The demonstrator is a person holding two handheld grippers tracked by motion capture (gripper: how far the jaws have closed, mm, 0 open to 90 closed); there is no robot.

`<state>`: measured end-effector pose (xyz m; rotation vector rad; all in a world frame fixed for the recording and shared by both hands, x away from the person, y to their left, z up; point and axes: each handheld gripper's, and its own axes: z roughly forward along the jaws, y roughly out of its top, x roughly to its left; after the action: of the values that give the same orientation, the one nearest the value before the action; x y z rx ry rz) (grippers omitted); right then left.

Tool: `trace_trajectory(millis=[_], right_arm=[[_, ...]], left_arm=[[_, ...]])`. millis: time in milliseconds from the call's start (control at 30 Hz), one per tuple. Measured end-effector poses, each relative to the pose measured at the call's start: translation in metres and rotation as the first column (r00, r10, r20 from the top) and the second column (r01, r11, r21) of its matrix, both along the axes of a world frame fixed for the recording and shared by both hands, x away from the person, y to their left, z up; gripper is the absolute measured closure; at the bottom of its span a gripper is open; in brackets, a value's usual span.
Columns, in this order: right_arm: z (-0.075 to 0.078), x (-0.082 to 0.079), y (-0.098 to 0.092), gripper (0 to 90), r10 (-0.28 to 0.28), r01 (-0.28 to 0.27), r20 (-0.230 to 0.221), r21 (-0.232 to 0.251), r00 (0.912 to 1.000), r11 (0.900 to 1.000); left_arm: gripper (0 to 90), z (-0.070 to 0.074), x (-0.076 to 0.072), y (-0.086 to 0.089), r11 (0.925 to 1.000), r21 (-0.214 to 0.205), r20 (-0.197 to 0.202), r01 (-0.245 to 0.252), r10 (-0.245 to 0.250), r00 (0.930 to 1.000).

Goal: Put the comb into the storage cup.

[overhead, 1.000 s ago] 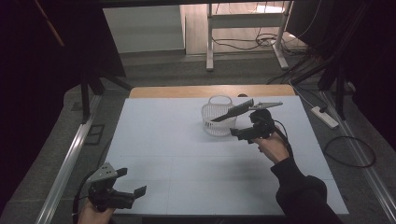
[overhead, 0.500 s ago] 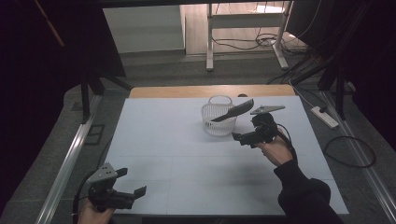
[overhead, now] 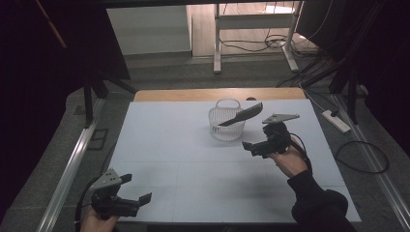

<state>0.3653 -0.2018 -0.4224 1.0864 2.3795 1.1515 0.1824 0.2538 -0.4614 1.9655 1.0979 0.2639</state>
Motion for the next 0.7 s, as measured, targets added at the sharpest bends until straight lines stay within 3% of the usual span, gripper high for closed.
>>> trace_trajectory(millis=[267, 700], right_arm=[[-0.004, -0.010, -0.003, 0.0, 0.011, -0.011, -0.007, -0.027, 0.9999, 0.9996], [-0.004, -0.022, -0.011, 0.0, 0.016, -0.015, 0.004, -0.009, 0.9999, 0.9998]], left_arm=[[0.0, 0.000, 0.000, 0.000, 1.0000, 0.002, -0.001, -0.005, 0.005, 1.0000], [0.0, 0.000, 0.000, 0.001, 1.0000, -0.001, -0.004, -0.007, 0.007, 1.0000]])
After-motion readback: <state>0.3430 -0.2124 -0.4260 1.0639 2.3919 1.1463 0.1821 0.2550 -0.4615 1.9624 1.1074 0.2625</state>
